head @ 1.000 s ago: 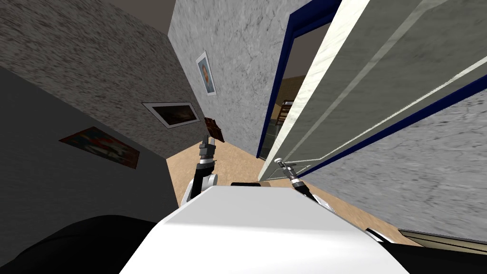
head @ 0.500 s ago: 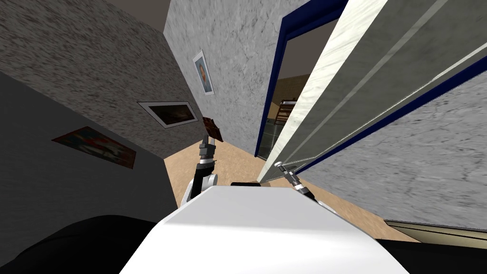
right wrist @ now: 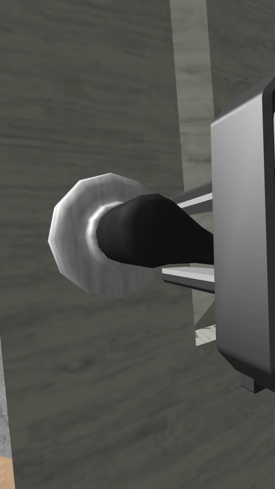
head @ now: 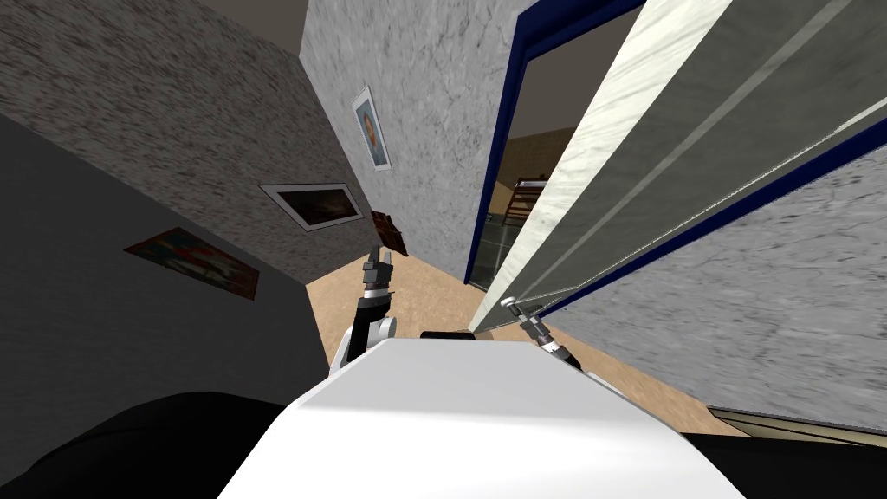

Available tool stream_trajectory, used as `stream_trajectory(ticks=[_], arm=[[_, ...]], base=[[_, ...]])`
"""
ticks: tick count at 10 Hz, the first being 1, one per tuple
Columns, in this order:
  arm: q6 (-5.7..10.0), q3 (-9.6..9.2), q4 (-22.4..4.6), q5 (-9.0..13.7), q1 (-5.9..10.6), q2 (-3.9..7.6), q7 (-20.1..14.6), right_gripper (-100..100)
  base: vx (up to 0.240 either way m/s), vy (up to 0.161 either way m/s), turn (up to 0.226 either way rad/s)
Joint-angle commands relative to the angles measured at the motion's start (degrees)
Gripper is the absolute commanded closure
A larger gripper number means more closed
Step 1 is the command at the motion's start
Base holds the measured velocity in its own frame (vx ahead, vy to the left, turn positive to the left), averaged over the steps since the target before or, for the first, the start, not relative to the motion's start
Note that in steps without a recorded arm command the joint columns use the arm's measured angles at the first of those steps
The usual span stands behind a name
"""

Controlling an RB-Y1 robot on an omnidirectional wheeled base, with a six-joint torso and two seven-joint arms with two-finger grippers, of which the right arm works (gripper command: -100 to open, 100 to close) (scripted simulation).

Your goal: Pull the door open

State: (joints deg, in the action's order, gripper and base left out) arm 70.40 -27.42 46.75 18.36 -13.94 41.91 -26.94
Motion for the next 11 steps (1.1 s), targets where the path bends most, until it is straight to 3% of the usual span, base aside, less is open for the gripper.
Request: stream_trajectory(ticks=[1, 5, 6, 7, 8, 10, 11], arm=[[0.0, 0.0, 0.0, 0.0, 0.0, 0.0, 0.0, 100], [5.71, -0.64, -4.64, 0.15, -1.38, -0.36, -0.68, 100], [5.86, -0.64, -4.64, 0.15, -1.38, -0.36, -0.68, 100], [7.51, -0.8, -5.96, 0.17, -1.82, -0.5, -0.83, 100], [7.53, -0.8, -5.97, 0.17, -1.82, -0.5, -0.83, 100], [11.04, -1.16, -8.86, 0.2, -2.79, -0.83, -1.12, 100], [10.68, -1.04, -8.28, 0.28, -3.18, -0.69, -1.05, -100]], base=[[-0.003, -0.006, 0.02], [-0.009, -0.024, 0.076], [-0.004, -0.007, 0.014], [-0.005, -0.01, 0.016], [-0.012, -0.014, 0.035], [-0.003, -0.055, 0.026], [0.032, -0.054, -0.198]])
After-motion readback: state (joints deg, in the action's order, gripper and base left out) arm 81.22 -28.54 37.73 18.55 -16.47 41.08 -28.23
